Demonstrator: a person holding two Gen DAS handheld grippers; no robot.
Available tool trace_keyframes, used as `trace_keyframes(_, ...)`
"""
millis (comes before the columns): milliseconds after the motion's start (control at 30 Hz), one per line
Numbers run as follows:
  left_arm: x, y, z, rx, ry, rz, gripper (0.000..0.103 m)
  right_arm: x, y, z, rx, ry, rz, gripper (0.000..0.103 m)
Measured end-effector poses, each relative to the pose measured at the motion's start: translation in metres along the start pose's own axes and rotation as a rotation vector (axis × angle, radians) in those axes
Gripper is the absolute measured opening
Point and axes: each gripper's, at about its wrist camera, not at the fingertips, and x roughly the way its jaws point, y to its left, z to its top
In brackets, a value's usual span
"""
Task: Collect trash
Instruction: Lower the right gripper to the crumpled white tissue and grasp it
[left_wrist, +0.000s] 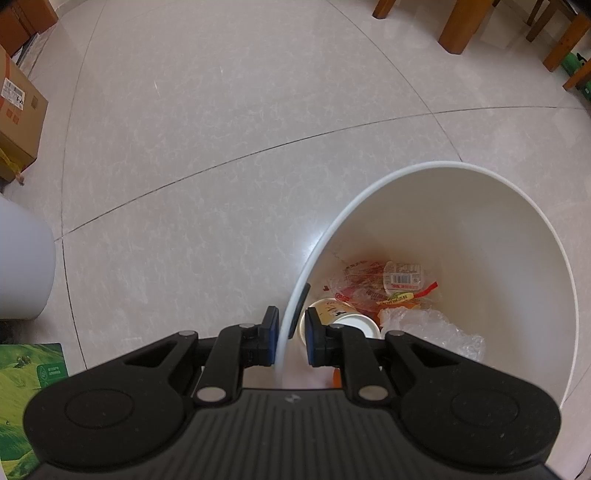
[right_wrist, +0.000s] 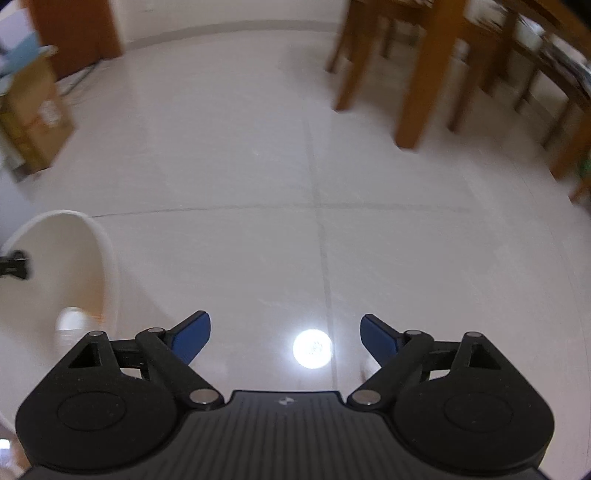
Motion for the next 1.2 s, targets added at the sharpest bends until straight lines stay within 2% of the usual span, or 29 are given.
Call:
trace_keyframes(267,0.000,-0.001,0.000,-0.004,0.000,-0.001,0.013,0.093,-0.073,-0.044,0.206,0.135,-0.083,0.091)
trace_keyframes(467,0.000,-0.001,0.000,0.001,-0.001,-0.001,0.013,0.132,-0.111,-0.066,0.335,0.171,-0.106,0.091)
trace_keyframes(800,-0.001,-0.001,0.000,-0.002,-0.001,0.001,0.013,0.185,-0.118,-0.073,0.393,0.171,-0.114,0.090)
trace_keyframes(1067,-0.002,0.001,0.000,0.000,0.000,-0.003,0.013,0.223,-0.123,-0.075,0.432,0.191,-0.135,0.081)
trace_keyframes(1200,-0.002,-0.001,0.001,0.000,0.002,0.003,0.013,0.237,-0.123,-0.078,0.432,0.203,-0.153,0.069)
